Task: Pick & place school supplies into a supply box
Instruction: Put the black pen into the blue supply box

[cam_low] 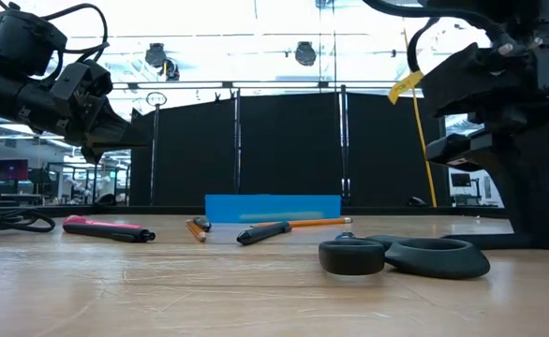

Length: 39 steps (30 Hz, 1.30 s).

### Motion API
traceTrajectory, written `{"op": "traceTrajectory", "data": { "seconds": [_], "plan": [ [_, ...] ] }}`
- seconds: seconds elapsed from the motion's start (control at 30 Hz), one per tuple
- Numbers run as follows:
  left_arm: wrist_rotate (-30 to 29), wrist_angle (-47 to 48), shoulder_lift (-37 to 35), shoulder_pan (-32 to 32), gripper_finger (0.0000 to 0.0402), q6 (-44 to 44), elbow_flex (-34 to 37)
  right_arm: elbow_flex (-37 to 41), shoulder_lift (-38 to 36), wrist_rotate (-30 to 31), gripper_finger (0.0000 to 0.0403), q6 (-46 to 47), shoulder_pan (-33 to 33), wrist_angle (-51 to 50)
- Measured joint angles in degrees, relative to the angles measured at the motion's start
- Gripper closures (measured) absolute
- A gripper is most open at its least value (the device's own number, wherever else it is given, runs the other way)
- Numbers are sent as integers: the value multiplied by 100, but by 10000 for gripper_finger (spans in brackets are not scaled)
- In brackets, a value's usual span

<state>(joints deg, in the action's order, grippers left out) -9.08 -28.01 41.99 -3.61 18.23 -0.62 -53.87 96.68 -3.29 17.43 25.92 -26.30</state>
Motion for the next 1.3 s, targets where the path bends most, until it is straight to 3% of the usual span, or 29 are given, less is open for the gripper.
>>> {"op": "traceTrajectory", "data": {
  "seconds": [0.43, 0.77, 1.07, 1.3],
  "plan": [
    [-2, -2, 1, -1, 371, 1, 0, 4, -63, 51, 384, -13, -64, -9],
    [-2, -1, 0, 1, 371, 1, 0, 7, -523, 459, 384, -76, -244, -88],
    [-2, -1, 0, -1, 371, 0, 0, 4, -632, 964, 384, -859, -707, -77],
    [-2, 0, 1, -1, 371, 1, 0, 2, -632, 970, 384, -1558, -1317, 467]
  ]
}}
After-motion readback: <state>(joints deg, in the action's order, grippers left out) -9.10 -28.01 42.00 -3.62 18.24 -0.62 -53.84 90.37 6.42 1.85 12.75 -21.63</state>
